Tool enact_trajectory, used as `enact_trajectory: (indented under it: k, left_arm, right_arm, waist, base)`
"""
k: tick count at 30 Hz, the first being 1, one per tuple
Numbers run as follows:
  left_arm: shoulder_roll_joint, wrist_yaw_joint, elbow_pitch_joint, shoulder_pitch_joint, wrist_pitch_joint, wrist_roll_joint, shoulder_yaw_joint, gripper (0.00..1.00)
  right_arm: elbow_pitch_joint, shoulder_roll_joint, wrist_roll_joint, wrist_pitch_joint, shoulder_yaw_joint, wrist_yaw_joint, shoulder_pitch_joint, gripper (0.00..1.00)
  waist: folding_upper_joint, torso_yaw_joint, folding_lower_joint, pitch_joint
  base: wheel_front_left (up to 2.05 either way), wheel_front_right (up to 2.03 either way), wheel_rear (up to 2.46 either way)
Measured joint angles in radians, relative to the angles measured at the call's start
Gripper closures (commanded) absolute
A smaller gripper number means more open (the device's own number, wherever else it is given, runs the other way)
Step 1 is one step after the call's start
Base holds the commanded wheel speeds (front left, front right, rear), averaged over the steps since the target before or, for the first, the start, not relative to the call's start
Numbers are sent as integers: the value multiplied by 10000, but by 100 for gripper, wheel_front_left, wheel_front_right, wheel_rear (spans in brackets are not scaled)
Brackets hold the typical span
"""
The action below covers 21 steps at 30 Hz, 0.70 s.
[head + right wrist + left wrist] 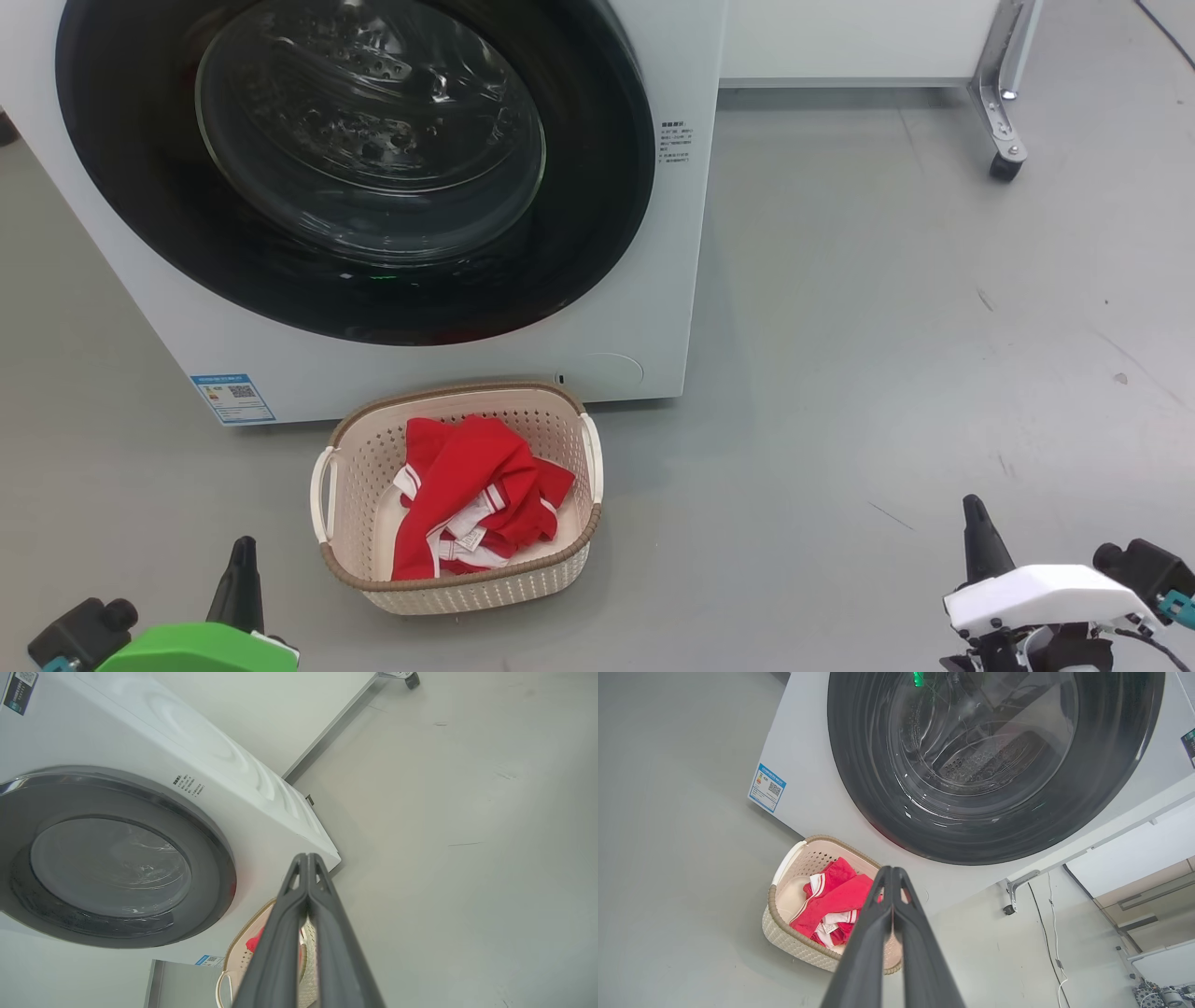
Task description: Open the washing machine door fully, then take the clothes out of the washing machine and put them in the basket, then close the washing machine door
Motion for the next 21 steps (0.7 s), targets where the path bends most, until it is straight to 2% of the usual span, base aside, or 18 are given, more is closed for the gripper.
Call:
enact_trajectory:
  k: [21]
  left_arm:
    - [-17,-217,-2,-398,671,-2915,364,100]
  right_arm:
    - [-13,-121,2857,617,-602,213,-385,100]
  waist:
    - [0,8,0,25]
  base:
    - [0,0,0]
